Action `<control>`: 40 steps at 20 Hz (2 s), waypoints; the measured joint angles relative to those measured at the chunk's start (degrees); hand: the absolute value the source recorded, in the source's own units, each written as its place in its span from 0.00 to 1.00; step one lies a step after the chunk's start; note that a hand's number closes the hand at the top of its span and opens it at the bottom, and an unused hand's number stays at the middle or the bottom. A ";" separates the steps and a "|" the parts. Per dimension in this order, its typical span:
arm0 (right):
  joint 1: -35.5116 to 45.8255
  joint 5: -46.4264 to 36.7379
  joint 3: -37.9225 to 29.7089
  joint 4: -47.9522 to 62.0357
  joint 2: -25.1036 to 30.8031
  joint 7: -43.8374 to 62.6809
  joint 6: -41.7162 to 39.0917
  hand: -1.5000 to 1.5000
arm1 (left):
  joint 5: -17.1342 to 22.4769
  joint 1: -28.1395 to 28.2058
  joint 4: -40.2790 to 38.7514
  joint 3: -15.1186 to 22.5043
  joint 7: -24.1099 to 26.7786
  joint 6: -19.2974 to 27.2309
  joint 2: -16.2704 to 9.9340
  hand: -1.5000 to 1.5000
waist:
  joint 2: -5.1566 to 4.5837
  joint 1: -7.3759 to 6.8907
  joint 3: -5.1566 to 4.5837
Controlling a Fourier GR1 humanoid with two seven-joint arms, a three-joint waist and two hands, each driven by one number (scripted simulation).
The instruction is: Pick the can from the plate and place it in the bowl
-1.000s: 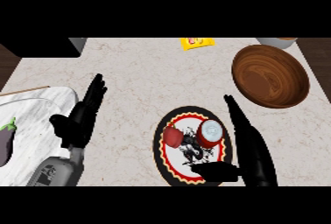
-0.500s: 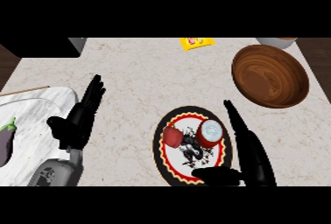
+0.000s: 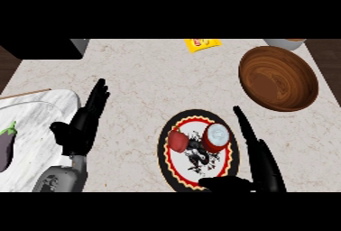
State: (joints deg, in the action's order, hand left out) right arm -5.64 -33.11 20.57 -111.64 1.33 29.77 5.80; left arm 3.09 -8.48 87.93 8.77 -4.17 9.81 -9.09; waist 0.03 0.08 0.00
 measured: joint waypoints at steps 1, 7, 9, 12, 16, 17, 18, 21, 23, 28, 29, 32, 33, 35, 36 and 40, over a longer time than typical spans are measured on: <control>-0.37 0.23 0.42 0.57 -0.26 -0.41 0.56 0.00 | -0.37 -0.22 -0.40 -0.05 0.17 -0.01 0.54 0.50 | 0.00 0.02 0.00; -0.30 3.28 0.64 5.81 -0.80 -3.77 3.84 0.00 | -1.43 1.11 0.25 -1.51 0.26 -1.45 1.09 0.50 | -0.01 -0.05 0.00; 0.20 4.38 -0.08 7.89 -0.78 -5.34 4.39 0.00 | -1.25 -0.45 0.16 -2.68 -1.17 -2.23 0.84 0.50 | -0.02 -0.03 0.00; 0.08 5.47 -0.98 10.97 -0.69 -8.46 5.41 0.00 | -2.36 -0.08 -0.12 -2.65 -0.40 -2.42 1.88 0.50 | -0.03 -0.03 0.01; 0.79 6.00 -0.84 14.76 -0.95 -11.13 7.63 0.00 | -2.20 1.09 0.10 -3.83 0.54 -4.13 2.14 0.50 | -0.01 -0.07 0.00; 0.82 5.23 -0.78 16.09 -1.03 -11.67 8.30 0.00 | -2.54 1.24 0.50 -3.56 0.10 -3.96 2.49 0.50 | -0.01 -0.09 0.00; 0.91 4.42 0.10 16.81 -1.10 -11.28 9.27 0.00 | -2.90 0.25 -0.56 -3.79 0.19 -3.81 2.75 0.50 | -0.02 -0.05 0.00; 3.13 1.84 -1.12 20.26 -0.74 -9.61 9.77 0.00 | -3.10 0.83 0.49 -3.63 0.00 -4.07 3.02 0.50 | -0.02 -0.15 0.00; 4.23 0.77 -2.02 22.27 -0.43 -9.27 9.82 0.00 | -3.00 0.41 -0.50 -4.35 0.84 -4.50 3.04 0.50 | -0.03 -0.12 -0.01; 6.89 -0.66 -2.06 26.60 -0.55 -8.68 10.08 0.00 | -3.73 -0.14 -0.14 -4.78 -0.16 -4.31 3.93 0.50 | 0.01 -0.12 -0.03; 7.97 -0.07 -2.35 27.41 -0.69 -8.62 9.70 0.00 | -3.96 0.09 0.63 -4.62 -0.90 -4.31 4.07 0.50 | 0.03 -0.13 -0.04; 8.92 0.32 -2.50 29.31 0.06 -11.49 8.45 1.00 | -4.29 0.40 0.56 -4.87 -0.44 -4.57 4.25 0.50 | 0.17 -0.12 -0.13; 9.61 -0.07 -2.12 30.12 0.19 -12.41 8.08 1.00 | -4.29 0.04 0.17 -5.09 -0.39 -4.70 4.15 0.50 | 0.26 -0.11 -0.19; 10.78 -1.94 -1.06 30.95 0.78 -13.40 7.68 1.00 | -4.41 0.25 -0.52 -5.23 0.36 -4.92 4.13 0.50 | 0.41 -0.09 -0.32; 10.98 -2.56 -0.67 31.23 1.13 -14.15 7.48 1.00 | -4.50 0.56 -0.17 -5.21 0.40 -5.01 4.05 0.50 | 0.49 -0.11 -0.36; 10.72 -4.10 0.73 32.04 0.56 -17.15 8.36 1.00 | -5.28 1.18 0.66 -4.53 0.15 -4.50 4.85 0.50 | 0.86 -0.07 -0.55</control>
State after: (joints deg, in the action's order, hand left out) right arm 5.08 -37.21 21.30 -79.59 1.90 12.61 14.16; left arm -2.19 -7.31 88.58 4.24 -4.02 5.31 -4.24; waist 0.89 0.02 -0.54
